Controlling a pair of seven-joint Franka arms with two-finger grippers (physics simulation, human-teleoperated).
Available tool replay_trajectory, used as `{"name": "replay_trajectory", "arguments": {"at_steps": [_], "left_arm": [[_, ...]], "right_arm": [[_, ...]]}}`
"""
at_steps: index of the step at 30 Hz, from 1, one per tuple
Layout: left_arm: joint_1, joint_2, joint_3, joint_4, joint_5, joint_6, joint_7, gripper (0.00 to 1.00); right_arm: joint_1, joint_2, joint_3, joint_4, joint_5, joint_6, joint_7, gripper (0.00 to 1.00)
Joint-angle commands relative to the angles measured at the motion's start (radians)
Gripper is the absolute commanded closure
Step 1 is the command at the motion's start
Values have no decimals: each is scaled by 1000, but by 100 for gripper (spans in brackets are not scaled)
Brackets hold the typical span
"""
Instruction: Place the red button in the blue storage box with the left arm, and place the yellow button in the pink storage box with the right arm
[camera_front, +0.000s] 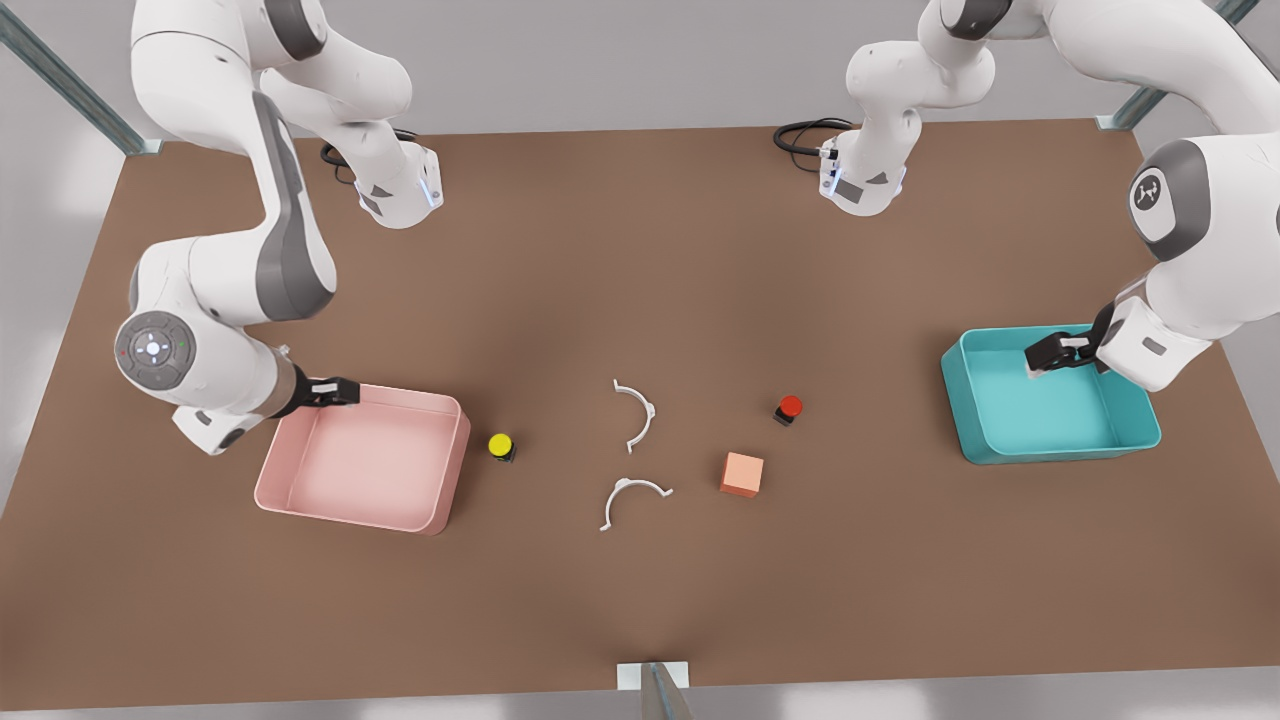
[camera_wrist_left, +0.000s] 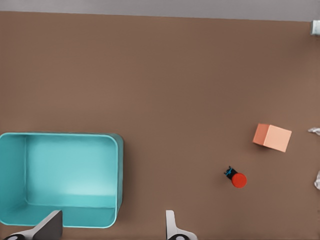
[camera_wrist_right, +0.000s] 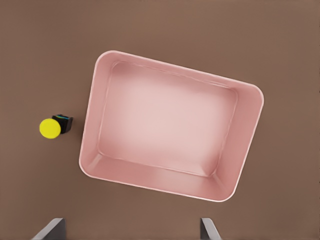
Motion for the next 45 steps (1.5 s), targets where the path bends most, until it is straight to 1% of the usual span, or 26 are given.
{"name": "replay_trajectory", "arguments": {"at_steps": [1,2,4,5,6,7,9,11,13,14,17,20,22,24,26,28,30,31,33,35,36,39,41,45], "left_arm": [[0,-1,0,1,-1,-1,62,0],[-6,-1,-4,1,-1,-1,61,0],[-104,20,-49,1,-12,13,61,0],[-146,48,-50,-1,-17,31,59,0],[-202,92,-54,-9,-44,77,64,0],[-225,129,-54,-25,-81,134,33,0],[-273,125,-52,-215,-83,363,26,0],[-313,68,-52,-409,-83,561,26,0],[-322,66,-52,-452,-81,600,23,0],[-340,65,-52,-481,-83,646,23,0],[-356,68,-52,-602,-83,826,23,0],[-356,94,-52,-641,-83,906,27,0],[-356,125,-52,-642,-81,941,27,0],[-354,138,-50,-656,-81,956,27,0],[-356,151,-50,-677,-81,998,24,0],[-356,158,-50,-685,-81,1002,24,0],[-356,158,-50,-702,-81,1016,24,0],[-356,157,-50,-713,-81,1016,24,0],[-359,114,-52,-786,-83,1016,23,0],[-379,95,-52,-838,-83,1016,23,0],[-383,95,-52,-851,-84,1016,21,0],[-393,109,-52,-854,-86,1016,20,0],[-393,123,-52,-851,-89,1025,18,0],[-393,154,-54,-851,-89,1051,18,0]], "right_arm": [[0,1,0,1,-12,3,36,0],[2,1,0,1,-12,3,34,0],[6,20,17,-2,-1,37,43,0],[5,22,38,-1,30,38,48,0],[14,24,43,-1,31,55,50,0],[22,43,45,-1,31,74,60,0],[23,80,45,4,30,81,71,0],[26,96,55,4,28,158,65,0],[37,134,69,4,28,195,54,0],[37,154,75,4,28,205,54,0],[37,229,129,4,22,340,53,0],[52,297,140,7,-4,449,-82,0],[86,329,140,8,-102,476,-154,0],[88,361,140,10,-104,521,-298,0],[88,387,140,10,-105,529,-449,0],[85,404,138,4,-102,597,-619,0],[88,404,140,2,-104,597,-726,0],[88,404,140,1,-102,594,-771,0],[101,406,140,-5,-104,592,-843,0],[106,412,140,-7,-99,594,-825,0],[108,412,140,-9,-93,592,-757,0],[111,413,140,-41,-93,595,-583,0],[117,413,140,-53,-91,595,-526,0],[126,418,146,-99,-91,615,-526,0]]}}
